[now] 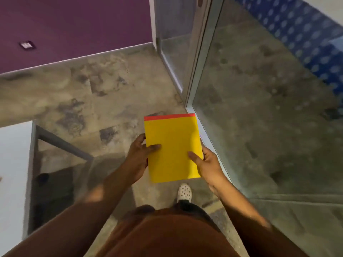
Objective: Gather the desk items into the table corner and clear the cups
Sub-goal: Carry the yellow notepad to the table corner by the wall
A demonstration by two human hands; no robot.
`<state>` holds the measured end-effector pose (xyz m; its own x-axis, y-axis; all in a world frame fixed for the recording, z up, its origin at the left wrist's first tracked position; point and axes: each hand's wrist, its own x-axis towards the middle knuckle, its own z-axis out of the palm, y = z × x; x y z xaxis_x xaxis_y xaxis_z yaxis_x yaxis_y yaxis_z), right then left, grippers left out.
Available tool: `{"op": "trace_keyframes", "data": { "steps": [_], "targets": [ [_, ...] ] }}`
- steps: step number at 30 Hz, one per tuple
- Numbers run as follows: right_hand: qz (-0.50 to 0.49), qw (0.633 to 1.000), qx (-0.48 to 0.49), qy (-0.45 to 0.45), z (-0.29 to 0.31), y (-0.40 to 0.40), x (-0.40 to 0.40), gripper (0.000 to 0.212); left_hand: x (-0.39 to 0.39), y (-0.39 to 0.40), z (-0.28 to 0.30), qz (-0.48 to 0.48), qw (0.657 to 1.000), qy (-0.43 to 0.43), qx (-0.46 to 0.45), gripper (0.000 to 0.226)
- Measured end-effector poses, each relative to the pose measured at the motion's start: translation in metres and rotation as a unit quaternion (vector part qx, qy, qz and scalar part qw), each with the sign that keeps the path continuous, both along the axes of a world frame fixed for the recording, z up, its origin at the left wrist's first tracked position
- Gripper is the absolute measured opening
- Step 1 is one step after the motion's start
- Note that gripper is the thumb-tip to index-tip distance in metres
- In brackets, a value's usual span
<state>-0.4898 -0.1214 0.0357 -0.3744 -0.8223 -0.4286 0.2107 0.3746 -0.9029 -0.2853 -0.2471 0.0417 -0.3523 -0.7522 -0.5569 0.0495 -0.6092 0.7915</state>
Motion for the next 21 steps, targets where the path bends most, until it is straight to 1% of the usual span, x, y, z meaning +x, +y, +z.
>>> {"op": "trace_keyframes", "data": {
  "steps": [2, 4, 6, 7, 9, 11, 12, 14, 18, 21],
  "targets": [
    [0.042, 0.999, -0.004, 0.01, 0.003, -0.041, -0.022, 0.029, -0.01, -0.028, 0.007, 0.01, 1.0, -0.009, -0.011, 0.043],
    [0.08, 0.996, -0.005, 0.031, 0.006, -0.083, -0.037, 0.023, -0.014, -0.049, 0.013, 0.016, 1.0, -0.014, -0.023, 0.045],
    [0.111, 0.993, -0.007, 0.036, 0.011, -0.13, -0.045, 0.02, -0.015, -0.076, 0.018, 0.053, 0.998, -0.013, -0.021, 0.044],
    [0.124, 0.992, -0.008, 0.029, 0.012, -0.152, -0.047, 0.022, -0.013, -0.09, 0.019, 0.076, 0.997, -0.015, -0.019, 0.044],
    [0.183, 0.983, -0.004, 0.021, 0.006, -0.222, -0.037, 0.028, 0.003, -0.14, 0.011, 0.137, 0.99, -0.013, -0.011, 0.045],
    [0.197, 0.98, -0.002, 0.038, 0.006, -0.244, -0.031, 0.031, 0.007, -0.156, 0.012, 0.139, 0.99, -0.012, -0.021, 0.047],
    [0.198, 0.979, -0.001, 0.039, 0.009, -0.25, -0.028, 0.03, 0.008, -0.161, 0.013, 0.145, 0.989, -0.013, -0.026, 0.043],
    [0.21, 0.977, 0.004, 0.036, 0.001, -0.294, -0.012, 0.027, 0.025, -0.196, 0.002, 0.172, 0.985, -0.012, -0.023, 0.036],
    [0.257, 0.964, 0.005, 0.069, 0.011, -0.403, 0.03, 0.016, 0.068, -0.283, 0.0, 0.21, 0.977, -0.006, -0.02, 0.036],
    [0.287, 0.955, 0.01, 0.077, 0.021, -0.475, 0.064, 0.015, 0.101, -0.339, 0.01, 0.244, 0.969, -0.003, -0.02, 0.033]
  ]
}}
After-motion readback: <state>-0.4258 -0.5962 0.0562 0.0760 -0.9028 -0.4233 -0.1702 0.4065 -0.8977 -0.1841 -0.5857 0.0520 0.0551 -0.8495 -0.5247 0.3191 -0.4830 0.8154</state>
